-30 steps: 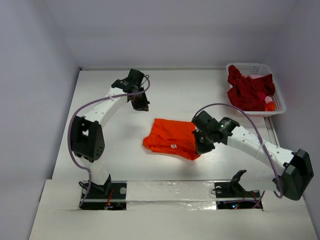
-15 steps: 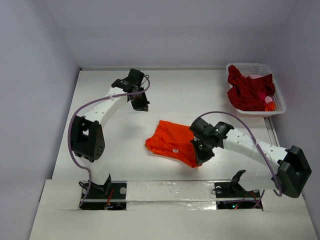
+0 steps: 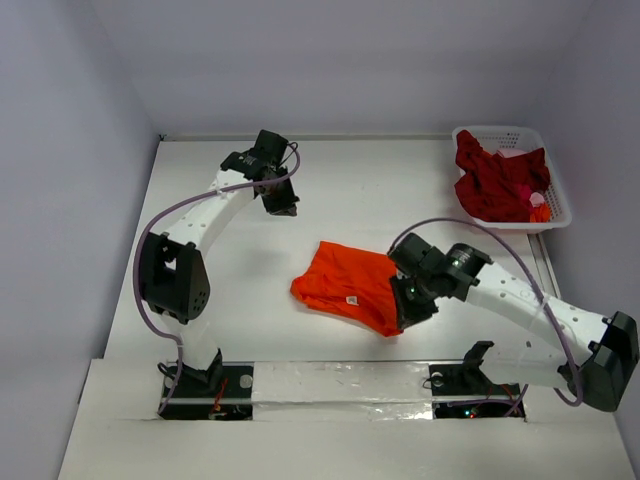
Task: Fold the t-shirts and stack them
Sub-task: Smooth out wrinkles on the folded tshirt
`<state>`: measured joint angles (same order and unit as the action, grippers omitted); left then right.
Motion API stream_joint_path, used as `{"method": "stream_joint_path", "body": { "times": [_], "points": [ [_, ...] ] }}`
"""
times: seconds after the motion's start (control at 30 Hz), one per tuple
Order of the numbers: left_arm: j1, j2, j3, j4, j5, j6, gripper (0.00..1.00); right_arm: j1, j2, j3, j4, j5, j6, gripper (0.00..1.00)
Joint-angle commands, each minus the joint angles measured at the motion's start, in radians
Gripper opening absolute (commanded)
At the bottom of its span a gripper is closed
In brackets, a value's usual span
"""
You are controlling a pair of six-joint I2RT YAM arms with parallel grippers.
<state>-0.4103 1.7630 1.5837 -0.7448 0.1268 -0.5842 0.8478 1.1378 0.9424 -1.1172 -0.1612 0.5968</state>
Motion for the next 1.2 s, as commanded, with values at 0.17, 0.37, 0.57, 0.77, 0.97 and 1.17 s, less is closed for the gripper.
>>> {"method": "stream_joint_path", "body": {
  "times": [0.17, 0.37, 0.57, 0.77, 0.97, 1.17],
  "points": [
    [0.007, -0.019, -0.001, 0.013, 0.034, 0.0, 0.0, 0.01, 0.235, 0.225, 0.167, 0.209, 0.058, 0.0],
    [0.007, -0.062, -0.091, 0.096, 0.105, -0.017, 0.0, 0.001, 0.495, 0.302, 0.316, 0.215, 0.049, 0.0],
    [-0.027, -0.083, -0.145, 0.15, 0.129, -0.04, 0.0, -0.082, 0.597, 0.289, 0.431, 0.17, 0.043, 0.0],
    [-0.047, -0.118, -0.159, 0.134, 0.105, -0.034, 0.0, -0.176, 0.613, 0.297, 0.444, 0.138, 0.015, 0.0],
    [-0.047, -0.117, -0.146, 0.117, 0.08, -0.026, 0.0, -0.176, 0.547, 0.334, 0.378, 0.111, 0.003, 0.0],
    [-0.056, -0.083, -0.11, 0.119, 0.097, -0.028, 0.0, -0.176, 0.491, 0.341, 0.353, 0.152, 0.003, 0.0]
  ]
}}
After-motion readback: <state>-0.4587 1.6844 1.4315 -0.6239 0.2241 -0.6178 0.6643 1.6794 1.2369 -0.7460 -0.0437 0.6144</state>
